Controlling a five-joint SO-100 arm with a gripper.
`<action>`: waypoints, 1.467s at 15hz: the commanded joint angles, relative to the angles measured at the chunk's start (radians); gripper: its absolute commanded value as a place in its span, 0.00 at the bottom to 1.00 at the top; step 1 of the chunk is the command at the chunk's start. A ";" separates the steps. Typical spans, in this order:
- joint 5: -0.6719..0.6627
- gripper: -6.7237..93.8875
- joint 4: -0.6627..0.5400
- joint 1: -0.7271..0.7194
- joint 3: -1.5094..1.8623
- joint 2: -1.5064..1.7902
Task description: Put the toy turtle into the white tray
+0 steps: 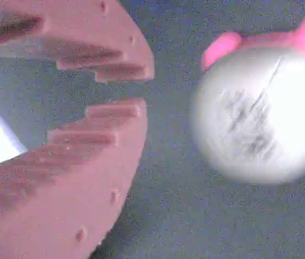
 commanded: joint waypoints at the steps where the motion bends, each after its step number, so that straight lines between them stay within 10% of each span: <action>1: -0.028 0.28 0.003 0.002 -0.057 0.008; 7: -0.032 0.59 0.006 0.006 -0.143 -0.127; 22: -0.084 0.70 0.032 0.054 -0.408 -0.477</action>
